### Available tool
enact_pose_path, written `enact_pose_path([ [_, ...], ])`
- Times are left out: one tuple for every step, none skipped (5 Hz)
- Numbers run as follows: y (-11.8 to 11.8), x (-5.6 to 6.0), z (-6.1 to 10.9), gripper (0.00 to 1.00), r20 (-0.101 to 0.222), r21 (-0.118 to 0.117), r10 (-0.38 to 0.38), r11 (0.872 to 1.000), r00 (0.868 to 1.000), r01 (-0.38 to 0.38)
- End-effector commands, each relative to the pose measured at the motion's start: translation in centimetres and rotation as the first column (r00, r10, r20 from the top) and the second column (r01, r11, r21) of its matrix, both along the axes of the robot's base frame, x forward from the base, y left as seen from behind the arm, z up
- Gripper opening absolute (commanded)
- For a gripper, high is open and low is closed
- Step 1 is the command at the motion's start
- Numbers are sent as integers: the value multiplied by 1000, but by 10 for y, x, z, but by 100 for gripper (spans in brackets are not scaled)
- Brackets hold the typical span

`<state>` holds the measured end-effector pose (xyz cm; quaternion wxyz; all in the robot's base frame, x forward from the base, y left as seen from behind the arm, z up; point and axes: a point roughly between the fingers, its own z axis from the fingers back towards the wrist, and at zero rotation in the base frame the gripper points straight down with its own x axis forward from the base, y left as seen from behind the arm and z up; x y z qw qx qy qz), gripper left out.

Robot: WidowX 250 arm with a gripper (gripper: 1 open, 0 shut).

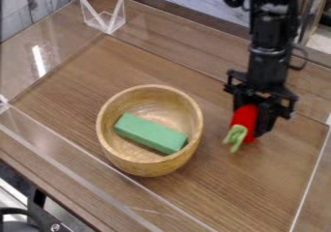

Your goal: Move the red fruit to the right

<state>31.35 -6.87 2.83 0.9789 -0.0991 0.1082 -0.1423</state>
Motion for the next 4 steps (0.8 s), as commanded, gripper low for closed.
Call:
enact_pose_path([
  [7, 11, 18, 100, 56, -6, 44, 999, 997, -43],
  [10, 11, 24, 100, 57, -6, 84, 996, 995, -84],
  [9, 5, 30, 100, 66, 0, 62, 998, 996, -62],
  [8, -2, 36, 100, 76, 9, 33, 999, 997, -34],
])
